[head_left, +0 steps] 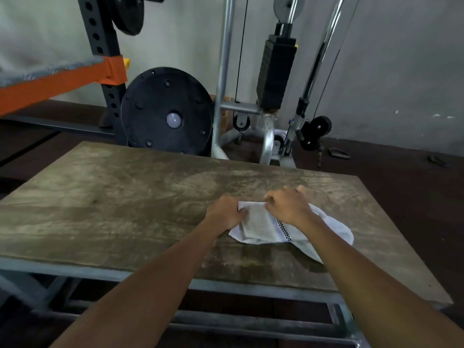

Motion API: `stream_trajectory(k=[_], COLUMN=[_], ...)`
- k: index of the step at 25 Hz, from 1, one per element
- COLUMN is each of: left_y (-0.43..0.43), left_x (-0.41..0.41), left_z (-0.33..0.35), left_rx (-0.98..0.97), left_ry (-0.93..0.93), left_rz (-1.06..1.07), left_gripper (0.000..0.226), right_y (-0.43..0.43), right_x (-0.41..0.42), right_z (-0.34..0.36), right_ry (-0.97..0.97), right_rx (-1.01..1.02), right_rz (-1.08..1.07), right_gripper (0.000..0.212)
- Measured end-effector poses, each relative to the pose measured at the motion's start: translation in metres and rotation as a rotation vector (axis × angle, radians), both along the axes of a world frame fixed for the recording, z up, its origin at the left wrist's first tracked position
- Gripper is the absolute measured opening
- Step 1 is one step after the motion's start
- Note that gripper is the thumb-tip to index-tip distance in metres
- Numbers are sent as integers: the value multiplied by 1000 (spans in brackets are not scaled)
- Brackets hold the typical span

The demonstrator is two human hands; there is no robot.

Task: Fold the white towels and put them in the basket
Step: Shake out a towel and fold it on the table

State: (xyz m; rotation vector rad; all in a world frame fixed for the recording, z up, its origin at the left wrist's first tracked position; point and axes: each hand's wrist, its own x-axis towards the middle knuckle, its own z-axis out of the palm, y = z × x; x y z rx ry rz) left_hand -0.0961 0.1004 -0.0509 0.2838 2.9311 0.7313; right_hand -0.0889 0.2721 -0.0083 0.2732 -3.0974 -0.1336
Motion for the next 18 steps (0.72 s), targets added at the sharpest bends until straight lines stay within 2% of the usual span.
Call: stream_trajectory(k=[4, 6, 9, 11, 15, 18], left_y=[4, 2, -3, -7, -16, -23], left_x=[-21, -22, -15, -7, 24, 51], left_z=[-12, -7, 9, 28, 103, 169], left_rx=[49, 160, 332, 413, 555, 563], left_ry=[73, 74, 124, 191, 386, 603], left_rz=[78, 85, 71, 80, 55, 23], left_gripper=[22, 11, 5, 1, 10, 11], right_y=[-5, -11, -17, -18, -25, -35], right_x=[-30, -34, -27, -17, 13, 40], right_z=[-14, -14, 0, 23, 107, 174], right_ry=[-156, -170, -154, -104, 31, 92], right_rx=[-2, -44, -136, -225, -417, -695], right_rz=[69, 88, 102, 96, 132, 205], right_gripper=[31, 32, 19, 28, 24, 14])
